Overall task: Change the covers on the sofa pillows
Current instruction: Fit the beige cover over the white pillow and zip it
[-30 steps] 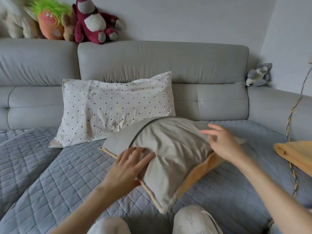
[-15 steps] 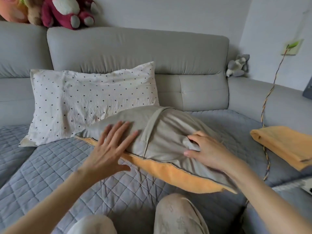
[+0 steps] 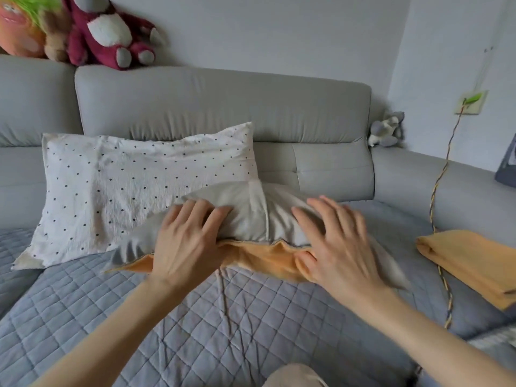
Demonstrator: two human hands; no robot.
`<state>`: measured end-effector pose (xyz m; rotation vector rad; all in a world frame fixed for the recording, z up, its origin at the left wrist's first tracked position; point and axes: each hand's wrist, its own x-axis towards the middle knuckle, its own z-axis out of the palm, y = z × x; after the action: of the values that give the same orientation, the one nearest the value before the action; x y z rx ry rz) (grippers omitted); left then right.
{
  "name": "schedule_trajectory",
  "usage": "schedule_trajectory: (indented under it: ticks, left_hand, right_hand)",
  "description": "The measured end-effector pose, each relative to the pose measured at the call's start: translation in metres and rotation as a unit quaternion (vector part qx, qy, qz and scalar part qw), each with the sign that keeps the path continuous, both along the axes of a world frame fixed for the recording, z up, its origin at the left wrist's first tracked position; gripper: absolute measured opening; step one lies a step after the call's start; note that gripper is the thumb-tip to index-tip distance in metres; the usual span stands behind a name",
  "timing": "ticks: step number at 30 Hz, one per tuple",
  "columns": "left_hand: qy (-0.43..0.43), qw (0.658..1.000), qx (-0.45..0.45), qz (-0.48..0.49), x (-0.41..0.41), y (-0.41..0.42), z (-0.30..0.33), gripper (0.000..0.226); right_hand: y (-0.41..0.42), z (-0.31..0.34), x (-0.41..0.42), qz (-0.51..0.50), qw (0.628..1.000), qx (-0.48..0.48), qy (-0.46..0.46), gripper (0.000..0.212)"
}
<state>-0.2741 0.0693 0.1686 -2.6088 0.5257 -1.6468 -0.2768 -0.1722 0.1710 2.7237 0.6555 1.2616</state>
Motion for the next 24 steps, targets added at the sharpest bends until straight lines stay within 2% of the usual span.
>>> schedule_trajectory:
  ticks: [3, 5, 7, 11, 13, 15, 17, 20, 21, 24]
  left_hand:
    - [0.048, 0.998, 0.02, 0.048, 0.0, -0.005, -0.023, 0.077]
    - [0.1, 0.99, 0.042, 0.091, 0.001, 0.0, -0.062, 0.081]
    - [0.124, 0.983, 0.049, 0.127, 0.002, 0.008, -0.093, 0.08]
    - [0.139, 0.972, 0.069, 0.174, 0.034, 0.021, -0.103, 0.101]
    - [0.158, 0.967, 0.07, 0.187, 0.062, 0.025, -0.1, 0.108]
    - [0.171, 0.965, 0.072, 0.185, 0.089, 0.026, -0.1, 0.103]
    - [0.155, 0.969, 0.076, 0.177, 0.112, 0.023, -0.11, 0.084]
    - [0.116, 0.98, 0.05, 0.152, 0.136, 0.016, -0.116, 0.04]
    - [0.112, 0.982, 0.035, 0.147, 0.141, 0.015, -0.112, 0.032]
    - [0.154, 0.978, 0.038, 0.134, 0.142, 0.017, -0.093, 0.026]
  right_hand:
    - [-0.016, -0.025, 0.016, -0.01, 0.998, 0.031, 0.057, 0.087]
    - [-0.005, -0.058, 0.028, -0.006, 0.993, -0.003, 0.117, 0.106]
    - [0.015, -0.082, 0.041, -0.011, 0.992, -0.042, 0.121, 0.117]
    - [0.051, -0.078, 0.082, -0.015, 0.992, -0.075, 0.097, 0.121]
    - [0.061, -0.075, 0.113, -0.016, 0.992, -0.075, 0.097, 0.114]
    - [0.07, -0.082, 0.141, -0.012, 0.995, -0.052, 0.079, 0.097]
    - [0.076, -0.095, 0.164, -0.005, 0.998, -0.03, 0.049, 0.078]
    - [0.085, -0.101, 0.187, 0.005, 0.999, -0.002, 0.037, 0.057]
    - [0.088, -0.098, 0.191, 0.004, 0.999, 0.002, 0.042, 0.048]
    - [0.09, -0.084, 0.192, 0.01, 0.996, 0.003, 0.086, 0.03]
